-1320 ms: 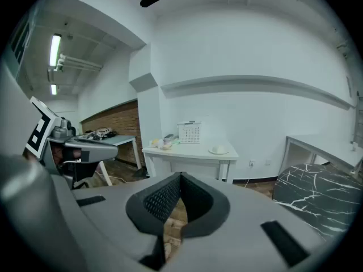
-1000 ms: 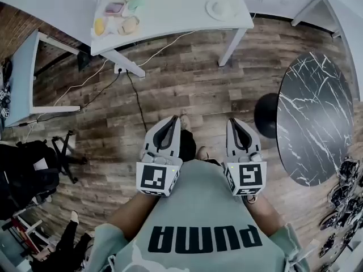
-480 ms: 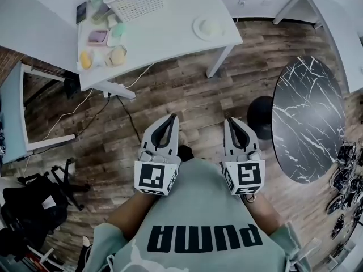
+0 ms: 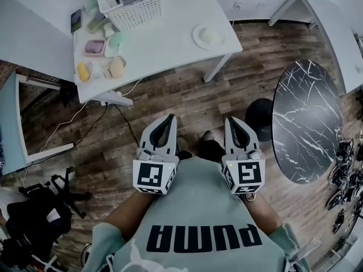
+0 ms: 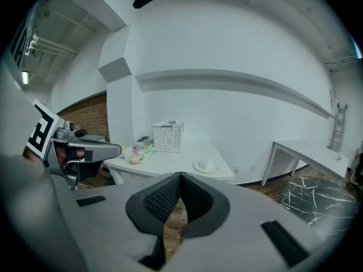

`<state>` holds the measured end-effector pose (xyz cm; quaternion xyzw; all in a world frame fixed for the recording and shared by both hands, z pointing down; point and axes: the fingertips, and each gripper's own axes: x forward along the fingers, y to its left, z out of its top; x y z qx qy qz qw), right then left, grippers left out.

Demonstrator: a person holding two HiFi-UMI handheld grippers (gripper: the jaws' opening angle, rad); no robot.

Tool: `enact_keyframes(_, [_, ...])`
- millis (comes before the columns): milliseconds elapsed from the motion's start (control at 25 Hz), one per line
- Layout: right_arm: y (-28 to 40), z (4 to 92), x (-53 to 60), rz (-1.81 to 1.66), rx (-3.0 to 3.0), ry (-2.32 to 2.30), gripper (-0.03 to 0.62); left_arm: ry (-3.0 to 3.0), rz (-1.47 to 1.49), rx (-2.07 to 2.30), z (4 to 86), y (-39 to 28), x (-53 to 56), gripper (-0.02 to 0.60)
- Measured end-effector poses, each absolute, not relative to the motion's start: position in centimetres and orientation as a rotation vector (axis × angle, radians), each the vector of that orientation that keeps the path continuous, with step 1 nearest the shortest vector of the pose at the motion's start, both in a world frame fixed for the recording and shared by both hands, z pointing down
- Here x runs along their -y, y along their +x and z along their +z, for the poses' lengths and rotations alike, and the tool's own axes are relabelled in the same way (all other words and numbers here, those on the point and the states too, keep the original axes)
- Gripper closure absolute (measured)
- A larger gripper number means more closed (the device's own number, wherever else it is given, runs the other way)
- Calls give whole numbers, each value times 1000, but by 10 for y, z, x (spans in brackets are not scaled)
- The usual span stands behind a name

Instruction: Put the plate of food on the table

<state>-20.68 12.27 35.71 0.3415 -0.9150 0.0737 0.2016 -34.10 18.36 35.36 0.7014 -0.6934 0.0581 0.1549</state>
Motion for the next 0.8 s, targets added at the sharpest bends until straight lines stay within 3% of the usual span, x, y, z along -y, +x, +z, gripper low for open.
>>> enact_keyframes(800, [-229, 373, 13, 252, 2645, 763, 586, 1888, 259, 2088, 356, -343, -56, 575])
